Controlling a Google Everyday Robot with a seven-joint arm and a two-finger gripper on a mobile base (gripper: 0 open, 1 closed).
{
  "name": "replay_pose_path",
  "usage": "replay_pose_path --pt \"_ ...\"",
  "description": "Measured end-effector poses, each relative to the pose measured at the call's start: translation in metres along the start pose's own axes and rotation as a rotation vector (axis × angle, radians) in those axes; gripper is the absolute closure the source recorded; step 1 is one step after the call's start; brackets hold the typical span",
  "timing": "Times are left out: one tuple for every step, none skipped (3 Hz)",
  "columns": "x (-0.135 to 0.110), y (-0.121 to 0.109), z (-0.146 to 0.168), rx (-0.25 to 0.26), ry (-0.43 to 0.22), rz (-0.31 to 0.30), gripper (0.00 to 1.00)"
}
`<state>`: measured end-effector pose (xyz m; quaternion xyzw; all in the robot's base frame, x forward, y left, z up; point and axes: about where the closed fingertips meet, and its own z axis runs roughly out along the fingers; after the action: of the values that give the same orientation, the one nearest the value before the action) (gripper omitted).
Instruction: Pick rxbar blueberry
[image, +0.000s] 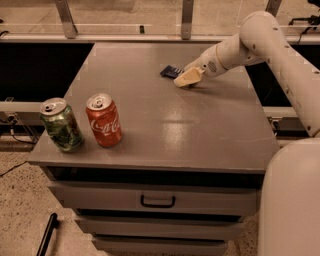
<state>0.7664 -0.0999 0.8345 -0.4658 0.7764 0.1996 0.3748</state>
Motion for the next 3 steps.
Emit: replay_pose_path --pt "-0.002 0.000 -0.002 0.000 0.000 0.000 1.00" --pt "-0.003 0.000 -0.002 0.000 0.000 0.000 1.00" --pt "-0.035 0.023 -0.025 -0.032 -0.039 -0.090 1.00"
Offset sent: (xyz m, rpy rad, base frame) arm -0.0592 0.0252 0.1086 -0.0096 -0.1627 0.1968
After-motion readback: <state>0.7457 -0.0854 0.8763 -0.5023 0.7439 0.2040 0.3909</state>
